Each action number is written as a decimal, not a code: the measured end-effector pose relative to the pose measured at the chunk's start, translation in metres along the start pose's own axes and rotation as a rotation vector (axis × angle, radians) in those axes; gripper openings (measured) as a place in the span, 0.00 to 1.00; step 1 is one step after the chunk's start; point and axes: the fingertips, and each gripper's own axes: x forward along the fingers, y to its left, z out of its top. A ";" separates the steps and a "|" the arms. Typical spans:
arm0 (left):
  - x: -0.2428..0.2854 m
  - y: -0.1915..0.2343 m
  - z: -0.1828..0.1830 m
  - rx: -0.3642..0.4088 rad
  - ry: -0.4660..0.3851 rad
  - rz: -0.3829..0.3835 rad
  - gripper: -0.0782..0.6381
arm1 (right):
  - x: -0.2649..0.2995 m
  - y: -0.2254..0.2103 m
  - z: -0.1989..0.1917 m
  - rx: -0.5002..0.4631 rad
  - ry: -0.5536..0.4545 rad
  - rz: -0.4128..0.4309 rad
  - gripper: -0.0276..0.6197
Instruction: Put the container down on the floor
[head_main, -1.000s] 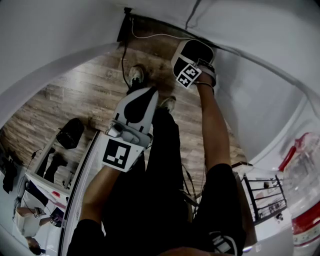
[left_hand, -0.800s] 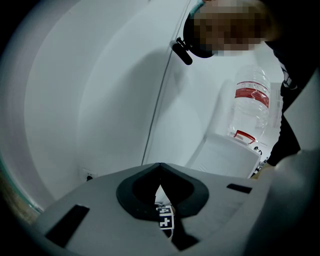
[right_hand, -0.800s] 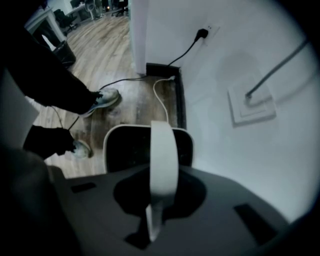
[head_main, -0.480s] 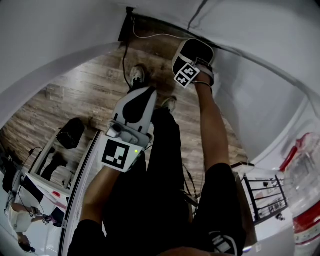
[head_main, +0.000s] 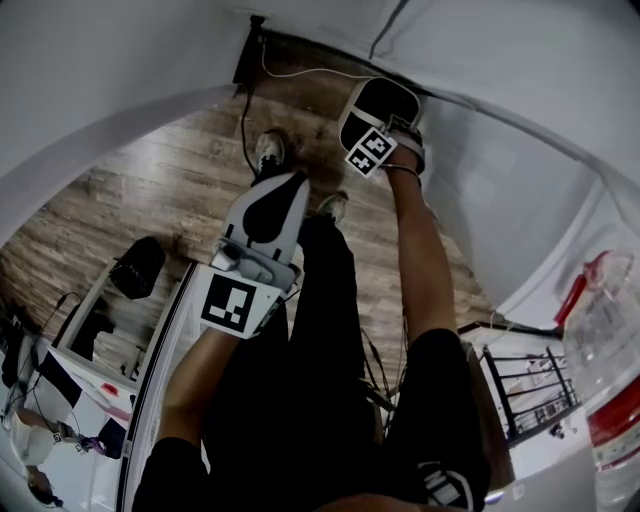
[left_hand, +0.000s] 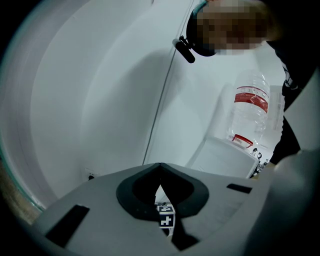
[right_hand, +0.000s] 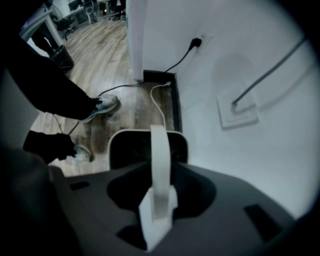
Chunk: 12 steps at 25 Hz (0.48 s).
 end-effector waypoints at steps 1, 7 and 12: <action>-0.002 -0.002 0.002 0.000 -0.004 -0.002 0.15 | -0.003 0.000 -0.001 0.002 -0.001 0.001 0.27; -0.017 -0.017 0.015 -0.004 -0.017 -0.018 0.15 | -0.024 0.011 -0.007 0.012 0.002 0.047 0.27; -0.025 -0.022 0.022 0.009 -0.020 -0.030 0.15 | -0.034 0.011 -0.006 0.020 -0.002 0.042 0.27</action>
